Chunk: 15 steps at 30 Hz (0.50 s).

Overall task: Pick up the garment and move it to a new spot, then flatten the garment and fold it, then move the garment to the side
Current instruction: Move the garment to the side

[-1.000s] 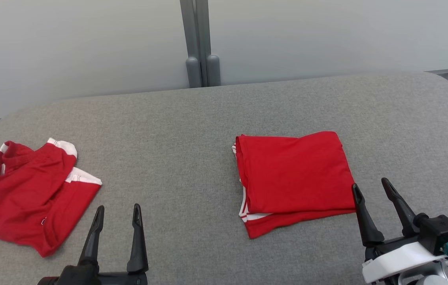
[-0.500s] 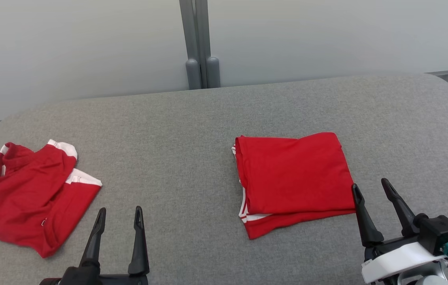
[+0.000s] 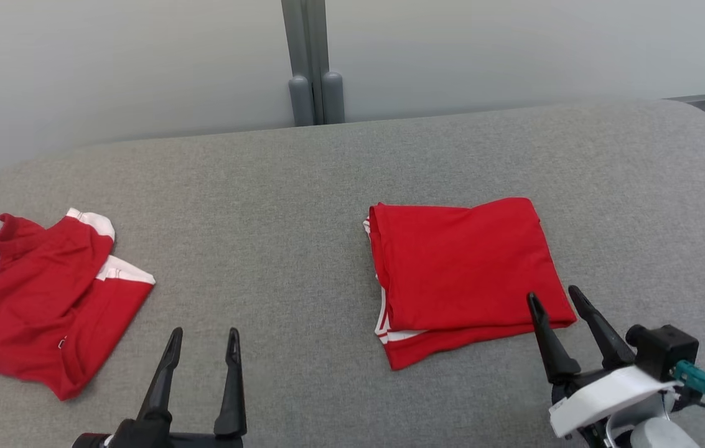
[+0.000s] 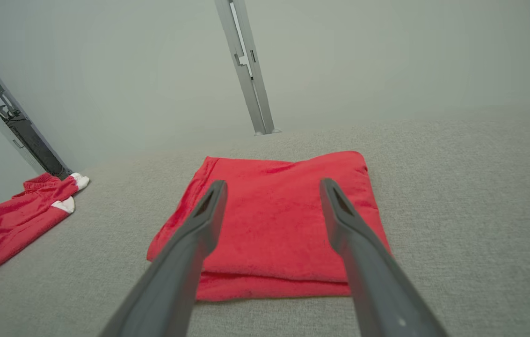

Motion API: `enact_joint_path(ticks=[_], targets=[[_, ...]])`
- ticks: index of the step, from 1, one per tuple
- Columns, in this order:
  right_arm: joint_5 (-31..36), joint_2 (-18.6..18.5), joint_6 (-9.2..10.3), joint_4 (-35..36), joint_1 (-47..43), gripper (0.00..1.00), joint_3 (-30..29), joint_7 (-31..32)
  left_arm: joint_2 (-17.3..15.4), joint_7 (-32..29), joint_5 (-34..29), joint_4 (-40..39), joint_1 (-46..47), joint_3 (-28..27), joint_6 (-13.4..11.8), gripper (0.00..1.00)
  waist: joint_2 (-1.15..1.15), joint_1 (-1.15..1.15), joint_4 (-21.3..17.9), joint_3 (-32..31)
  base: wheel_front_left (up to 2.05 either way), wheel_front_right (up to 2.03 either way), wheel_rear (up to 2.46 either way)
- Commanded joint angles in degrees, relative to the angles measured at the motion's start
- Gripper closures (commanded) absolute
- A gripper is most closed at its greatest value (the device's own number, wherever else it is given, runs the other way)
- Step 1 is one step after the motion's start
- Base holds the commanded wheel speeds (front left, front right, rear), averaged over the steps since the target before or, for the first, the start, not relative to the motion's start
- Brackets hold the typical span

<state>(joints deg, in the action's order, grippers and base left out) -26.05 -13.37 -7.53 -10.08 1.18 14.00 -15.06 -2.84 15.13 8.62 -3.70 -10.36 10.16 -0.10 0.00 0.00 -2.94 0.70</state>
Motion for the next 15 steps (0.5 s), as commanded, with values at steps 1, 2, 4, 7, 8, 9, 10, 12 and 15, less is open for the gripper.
enact_joint_path(ticks=[1,2,4,7,8,9,10,12,15], targets=[[-2.02,-1.14,0.09,-1.12,2.12,0.00,0.73,-0.15,-0.10,0.00,-0.51,-0.07,0.75,0.34,0.24,0.00,0.00,0.00,0.22,1.43,0.00,0.00,0.00],[-4.78,-1.80,0.09,-2.84,3.36,0.00,1.68,-0.14,-0.10,0.00,-0.63,-0.18,1.28,0.70,0.37,0.00,0.00,0.00,0.41,2.30,0.00,0.00,0.00],[-10.18,-3.84,0.07,-5.27,6.45,0.00,3.89,-0.15,-0.11,0.00,-0.79,-0.29,2.09,1.32,0.45,0.00,0.00,0.00,0.78,3.77,0.00,0.00,0.00],[-19.30,-7.62,0.08,-8.32,10.58,0.00,6.77,0.84,-0.11,0.00,-0.91,-0.52,3.37,2.20,0.36,0.00,0.00,0.00,1.56,6.06,0.00,0.00,0.00],[-22.78,-9.09,0.06,-8.75,12.08,0.00,7.66,1.83,-0.11,0.00,-0.95,-0.70,3.96,2.43,0.27,0.00,0.00,0.00,1.86,7.02,0.00,0.00,0.00],[-25.52,-10.47,0.06,-8.93,13.27,0.00,8.19,2.63,-0.11,0.00,-0.93,-0.80,4.38,2.62,0.18,0.00,0.00,0.00,2.09,7.76,0.00,0.00,0.00],[-28.94,-12.01,0.05,-8.85,14.45,0.00,8.75,3.63,-0.11,0.00,-0.96,-0.84,4.82,2.95,0.16,0.00,0.00,0.00,2.38,8.69,0.00,0.00,0.00],[-35.26,-14.99,0.05,-8.38,16.19,0.00,9.67,5.90,-0.11,0.00,-1.29,-0.82,5.77,3.52,0.35,0.00,0.00,0.00,2.86,10.21,0.00,0.00,0.00],[-43.53,-19.03,0.05,-7.62,18.44,0.00,10.43,9.97,-0.11,0.00,-1.53,-0.81,7.02,4.11,0.31,0.00,0.00,0.00,3.20,12.23,0.00,0.00,0.00]])
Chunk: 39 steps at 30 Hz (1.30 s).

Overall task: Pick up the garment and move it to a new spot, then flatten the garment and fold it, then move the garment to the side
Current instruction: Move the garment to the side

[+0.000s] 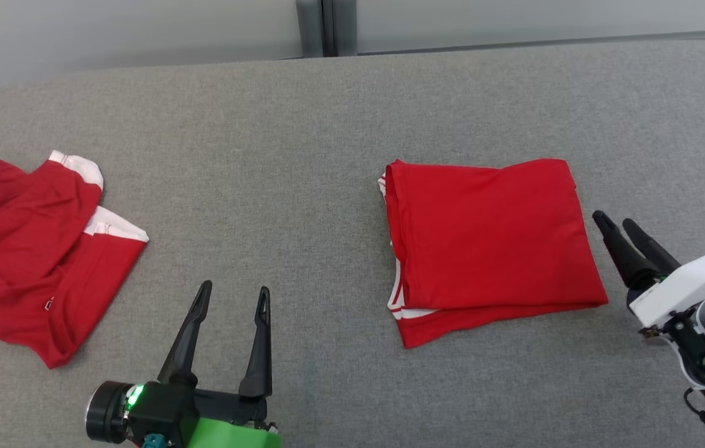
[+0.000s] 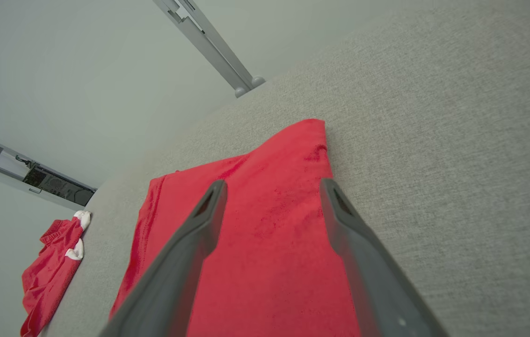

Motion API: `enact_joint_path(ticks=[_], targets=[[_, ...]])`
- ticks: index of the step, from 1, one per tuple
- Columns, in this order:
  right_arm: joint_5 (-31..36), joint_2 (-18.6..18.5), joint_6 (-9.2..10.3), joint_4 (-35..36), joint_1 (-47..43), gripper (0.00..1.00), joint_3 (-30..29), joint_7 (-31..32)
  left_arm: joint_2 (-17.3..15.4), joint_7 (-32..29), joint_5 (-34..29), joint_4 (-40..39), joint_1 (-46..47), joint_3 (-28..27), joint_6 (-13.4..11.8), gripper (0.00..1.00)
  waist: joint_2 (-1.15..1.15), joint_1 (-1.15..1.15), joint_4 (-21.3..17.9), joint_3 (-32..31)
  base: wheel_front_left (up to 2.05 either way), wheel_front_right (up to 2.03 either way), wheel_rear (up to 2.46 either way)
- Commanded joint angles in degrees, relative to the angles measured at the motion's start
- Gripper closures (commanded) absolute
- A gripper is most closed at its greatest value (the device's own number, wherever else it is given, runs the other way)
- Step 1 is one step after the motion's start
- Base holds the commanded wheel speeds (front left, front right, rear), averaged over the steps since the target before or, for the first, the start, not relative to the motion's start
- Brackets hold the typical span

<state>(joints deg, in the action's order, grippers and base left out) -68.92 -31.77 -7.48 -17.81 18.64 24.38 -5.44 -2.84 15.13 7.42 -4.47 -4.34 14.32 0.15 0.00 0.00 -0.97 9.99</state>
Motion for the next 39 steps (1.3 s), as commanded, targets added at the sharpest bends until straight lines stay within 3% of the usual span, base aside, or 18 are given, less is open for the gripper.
enact_joint_path(ticks=[1,7,16,18,25,39], targets=[[-2.37,-1.76,-0.01,0.02,1.44,0.00,0.24,1.45,-0.11,0.00,-0.41,-0.05,1.29,0.08,-0.02,0.00,0.00,0.00,1.28,3.48,0.00,0.00,0.00],[-7.78,-6.75,-0.01,-2.32,4.52,0.00,2.25,5.60,-0.11,0.00,-0.77,-0.54,3.95,1.36,0.25,0.00,0.00,0.00,1.92,7.47,0.00,0.00,0.00],[-8.80,-8.11,0.00,-3.95,8.91,0.00,8.15,7.58,-0.11,0.00,-0.81,-0.63,7.36,2.95,-0.52,0.00,0.00,0.00,2.20,11.97,0.00,0.00,0.00],[-8.18,-8.49,0.00,-4.21,9.45,1.00,9.71,7.03,-0.11,0.00,-0.75,-0.41,7.82,3.21,-0.64,0.00,0.00,0.00,2.35,12.31,0.00,0.00,0.00],[-6.77,-12.62,0.03,-2.21,11.80,1.00,12.28,3.00,-0.12,0.00,0.12,-1.26,8.71,2.92,-0.97,0.00,0.00,0.00,1.98,14.16,0.00,0.00,0.00],[-3.68,-23.12,0.04,-2.52,26.72,1.00,11.97,-5.54,-0.18,-0.01,1.16,-9.26,14.53,2.87,3.28,0.00,0.00,0.00,-4.23,28.77,0.00,0.00,0.00]])
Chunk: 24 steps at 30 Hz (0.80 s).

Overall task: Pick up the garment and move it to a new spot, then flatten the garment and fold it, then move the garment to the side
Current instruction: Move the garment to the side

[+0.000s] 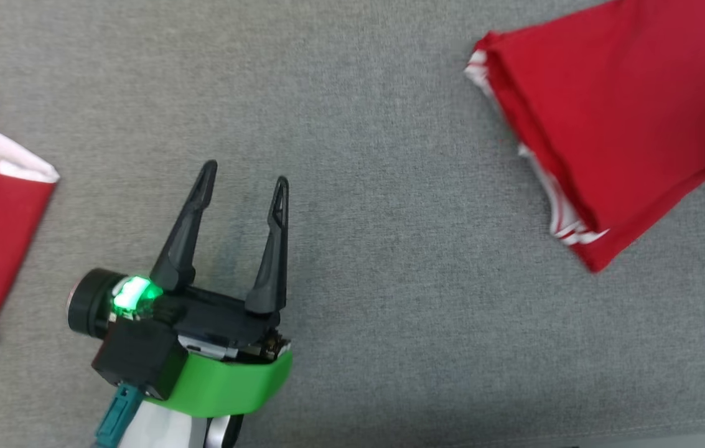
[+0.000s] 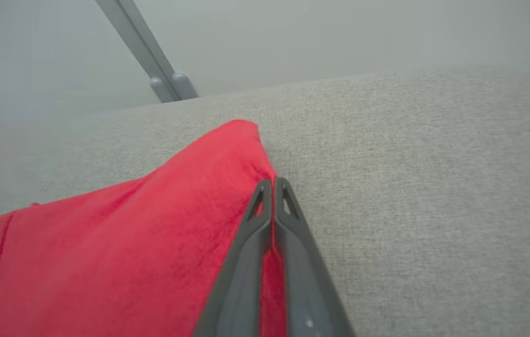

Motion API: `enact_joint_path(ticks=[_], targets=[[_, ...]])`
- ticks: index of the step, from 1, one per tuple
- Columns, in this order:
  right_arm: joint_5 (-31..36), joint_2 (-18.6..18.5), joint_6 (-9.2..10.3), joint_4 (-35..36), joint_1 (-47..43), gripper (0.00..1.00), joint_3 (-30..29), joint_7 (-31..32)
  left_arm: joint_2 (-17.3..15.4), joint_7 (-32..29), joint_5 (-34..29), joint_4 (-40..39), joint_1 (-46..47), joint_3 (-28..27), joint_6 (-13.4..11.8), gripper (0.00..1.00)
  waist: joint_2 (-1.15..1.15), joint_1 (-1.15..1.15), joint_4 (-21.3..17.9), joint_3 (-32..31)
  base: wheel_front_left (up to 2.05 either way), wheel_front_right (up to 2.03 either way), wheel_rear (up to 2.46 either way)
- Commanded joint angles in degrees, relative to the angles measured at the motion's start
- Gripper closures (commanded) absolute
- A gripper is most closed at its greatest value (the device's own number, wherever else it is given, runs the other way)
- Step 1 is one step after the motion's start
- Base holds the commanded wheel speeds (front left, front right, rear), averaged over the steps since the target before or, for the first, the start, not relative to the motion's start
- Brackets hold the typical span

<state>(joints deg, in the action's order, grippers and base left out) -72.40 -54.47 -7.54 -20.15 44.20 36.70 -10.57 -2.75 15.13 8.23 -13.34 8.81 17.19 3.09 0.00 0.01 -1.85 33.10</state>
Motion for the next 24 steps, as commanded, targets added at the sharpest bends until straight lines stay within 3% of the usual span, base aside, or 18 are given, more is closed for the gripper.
enact_joint_path(ticks=[1,12,21,22,23,24], targets=[[-0.45,-1.21,0.10,-0.45,1.99,1.00,-0.68,-0.66,-0.28,-0.01,0.34,-1.07,1.86,0.21,0.63,0.00,0.00,-0.01,-3.82,6.72,0.00,0.00,0.00],[-2.91,-8.59,0.11,-6.39,7.20,1.00,-6.39,-4.10,-0.90,-0.01,-4.42,-6.43,5.09,1.97,2.92,0.00,0.00,-0.01,-7.80,14.46,0.00,0.00,0.00],[-3.84,-13.74,0.11,-12.26,7.92,1.00,-11.01,-4.68,-1.85,-0.05,-7.16,-9.24,5.13,3.25,3.36,0.00,0.00,-0.01,-8.08,17.45,0.00,0.00,0.00],[-3.70,-13.80,0.11,-13.27,8.09,0.74,-11.34,-4.66,-2.01,-0.05,-7.34,-9.39,5.22,3.48,3.39,0.00,0.00,-0.01,-7.97,17.50,0.00,0.00,0.00],[-3.25,-13.61,0.11,-14.08,8.36,0.00,-11.51,-4.66,-2.09,-0.06,-7.37,-9.40,5.33,3.65,3.42,0.00,0.00,-0.01,-7.84,17.49,0.00,0.00,0.00],[-2.25,-13.36,0.11,-14.69,8.67,0.00,-11.41,-4.67,-2.07,-0.06,-7.48,-9.29,5.49,3.89,3.44,0.00,0.00,-0.01,-7.60,17.35,0.00,0.00,0.00]])
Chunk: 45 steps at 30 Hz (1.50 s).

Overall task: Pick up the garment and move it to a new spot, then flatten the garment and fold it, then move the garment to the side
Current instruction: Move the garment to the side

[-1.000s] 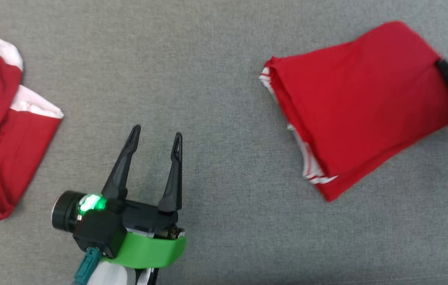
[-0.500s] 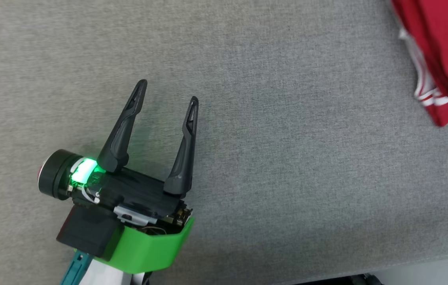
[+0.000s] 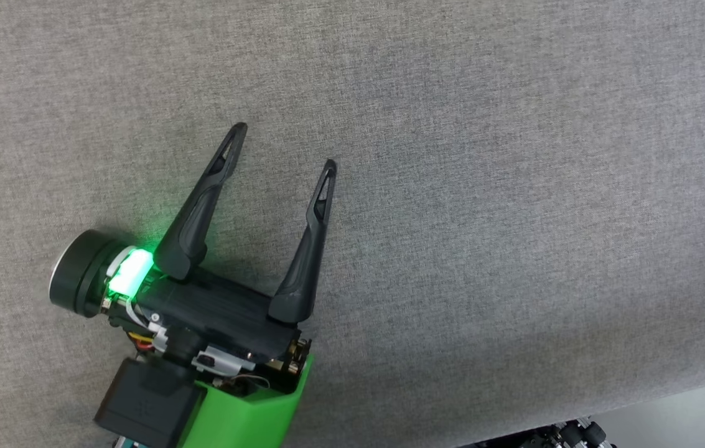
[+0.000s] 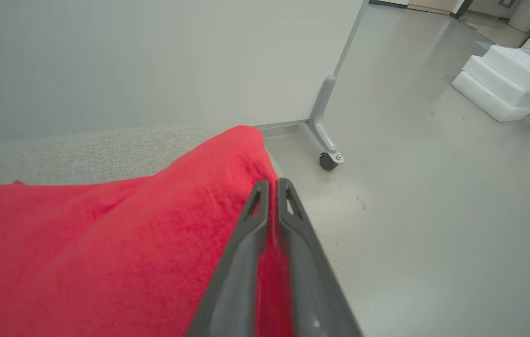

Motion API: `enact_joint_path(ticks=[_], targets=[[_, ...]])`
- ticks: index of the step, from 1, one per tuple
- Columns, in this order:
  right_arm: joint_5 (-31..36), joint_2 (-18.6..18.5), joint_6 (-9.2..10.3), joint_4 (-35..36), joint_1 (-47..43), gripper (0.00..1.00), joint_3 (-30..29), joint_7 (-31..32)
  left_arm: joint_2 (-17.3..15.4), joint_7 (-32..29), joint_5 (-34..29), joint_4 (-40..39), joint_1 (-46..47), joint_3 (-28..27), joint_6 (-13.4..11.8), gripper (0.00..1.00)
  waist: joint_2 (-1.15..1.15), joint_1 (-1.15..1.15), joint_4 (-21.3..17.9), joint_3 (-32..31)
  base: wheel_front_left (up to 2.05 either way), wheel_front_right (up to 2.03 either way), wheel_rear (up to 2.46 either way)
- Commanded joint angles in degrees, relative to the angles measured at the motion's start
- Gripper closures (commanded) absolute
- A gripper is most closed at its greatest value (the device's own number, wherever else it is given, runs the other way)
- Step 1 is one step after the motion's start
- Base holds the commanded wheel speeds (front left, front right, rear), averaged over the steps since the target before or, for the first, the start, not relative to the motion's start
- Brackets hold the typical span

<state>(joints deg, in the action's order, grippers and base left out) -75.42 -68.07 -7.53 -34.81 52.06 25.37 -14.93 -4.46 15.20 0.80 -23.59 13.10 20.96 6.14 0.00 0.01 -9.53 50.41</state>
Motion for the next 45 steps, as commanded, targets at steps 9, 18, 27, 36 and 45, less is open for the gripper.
enact_joint_path(ticks=[9,18,27,36,45], targets=[[19.59,10.52,0.10,3.37,3.72,0.00,-2.25,-0.28,0.66,-0.09,1.55,2.01,1.09,0.67,-1.12,0.00,0.00,-0.01,3.00,-6.52,0.00,0.00,0.00],[29.57,27.96,0.10,10.71,-7.79,0.00,-2.97,-0.28,1.40,-0.07,6.41,6.45,-3.07,-1.69,-3.86,0.00,0.00,-0.01,7.00,-19.76,0.00,0.00,0.00],[41.08,41.62,0.09,15.80,-23.06,0.00,-7.88,-0.27,1.55,-0.07,11.17,10.51,-8.98,-4.98,-7.87,0.00,0.00,-0.01,9.79,-32.44,0.00,0.00,0.00],[54.03,52.71,0.10,26.59,-36.93,0.00,-15.23,-0.28,1.52,-0.07,10.90,12.85,-14.14,-9.00,-9.77,0.00,0.00,-0.01,9.68,-40.45,0.00,0.00,0.00],[58.14,58.03,0.08,32.75,-50.99,0.00,-20.60,-0.28,1.53,-0.07,8.86,15.71,-20.72,-11.13,-9.10,0.00,0.00,-0.01,9.98,-48.41,0.00,0.00,0.00]])
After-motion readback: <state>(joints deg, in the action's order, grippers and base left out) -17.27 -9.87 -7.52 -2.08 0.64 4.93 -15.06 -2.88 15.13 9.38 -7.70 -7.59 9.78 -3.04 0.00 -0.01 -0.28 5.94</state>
